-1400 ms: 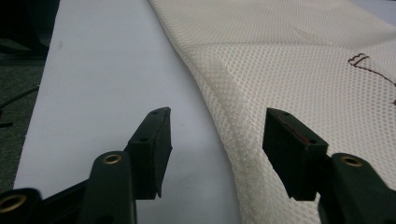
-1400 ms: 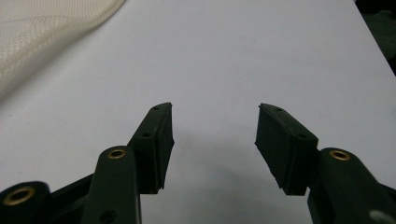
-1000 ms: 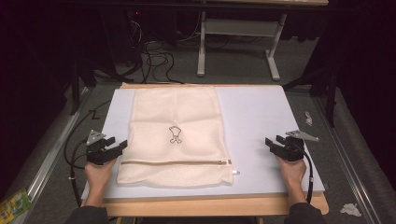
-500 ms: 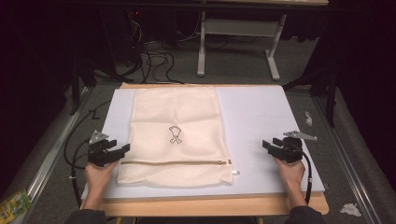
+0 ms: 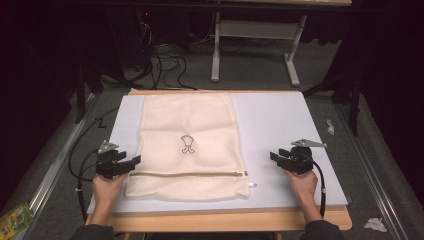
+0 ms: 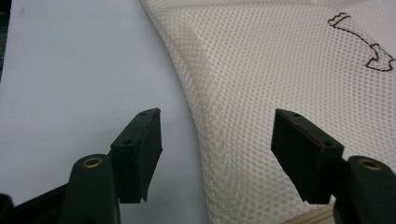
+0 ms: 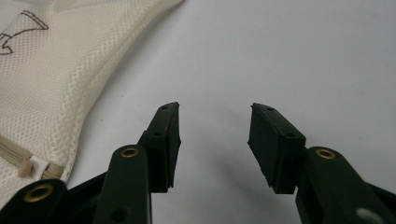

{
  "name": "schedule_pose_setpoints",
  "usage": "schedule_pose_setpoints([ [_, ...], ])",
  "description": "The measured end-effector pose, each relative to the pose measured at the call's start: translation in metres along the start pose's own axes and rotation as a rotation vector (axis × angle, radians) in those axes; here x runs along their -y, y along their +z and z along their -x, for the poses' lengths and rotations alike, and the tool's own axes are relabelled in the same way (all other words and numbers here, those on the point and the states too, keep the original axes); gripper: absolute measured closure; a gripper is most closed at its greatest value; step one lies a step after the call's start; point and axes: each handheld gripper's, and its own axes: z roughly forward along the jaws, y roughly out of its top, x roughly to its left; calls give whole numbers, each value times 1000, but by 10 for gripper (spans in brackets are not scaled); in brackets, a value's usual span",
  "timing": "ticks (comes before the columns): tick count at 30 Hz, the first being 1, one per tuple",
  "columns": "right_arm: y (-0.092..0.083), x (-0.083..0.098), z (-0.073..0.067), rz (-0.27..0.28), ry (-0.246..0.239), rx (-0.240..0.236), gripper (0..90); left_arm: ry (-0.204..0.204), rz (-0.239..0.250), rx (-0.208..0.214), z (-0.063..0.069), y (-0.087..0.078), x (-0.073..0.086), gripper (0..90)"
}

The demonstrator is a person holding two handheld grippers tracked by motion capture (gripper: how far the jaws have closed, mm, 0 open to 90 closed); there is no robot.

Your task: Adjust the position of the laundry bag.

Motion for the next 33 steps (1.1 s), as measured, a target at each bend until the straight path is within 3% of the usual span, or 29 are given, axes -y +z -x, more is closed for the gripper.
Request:
schedule_pose_setpoints([
  [4,4,-1,-6,-5,1,-31,544,5,-1,5,2,0,-2,340],
  [13,13,-8,-25,-34,-22,-92,537,17,-51,-22,8,8,-6,350],
  [20,24,-12,-41,-68,-55,-137,529,11,-60,-20,10,10,-7,350],
  [27,33,-17,-54,-96,-51,-180,499,20,-70,-13,12,13,-10,350],
  [33,43,-22,-67,-136,-59,-203,501,12,-91,-27,14,19,-10,399],
])
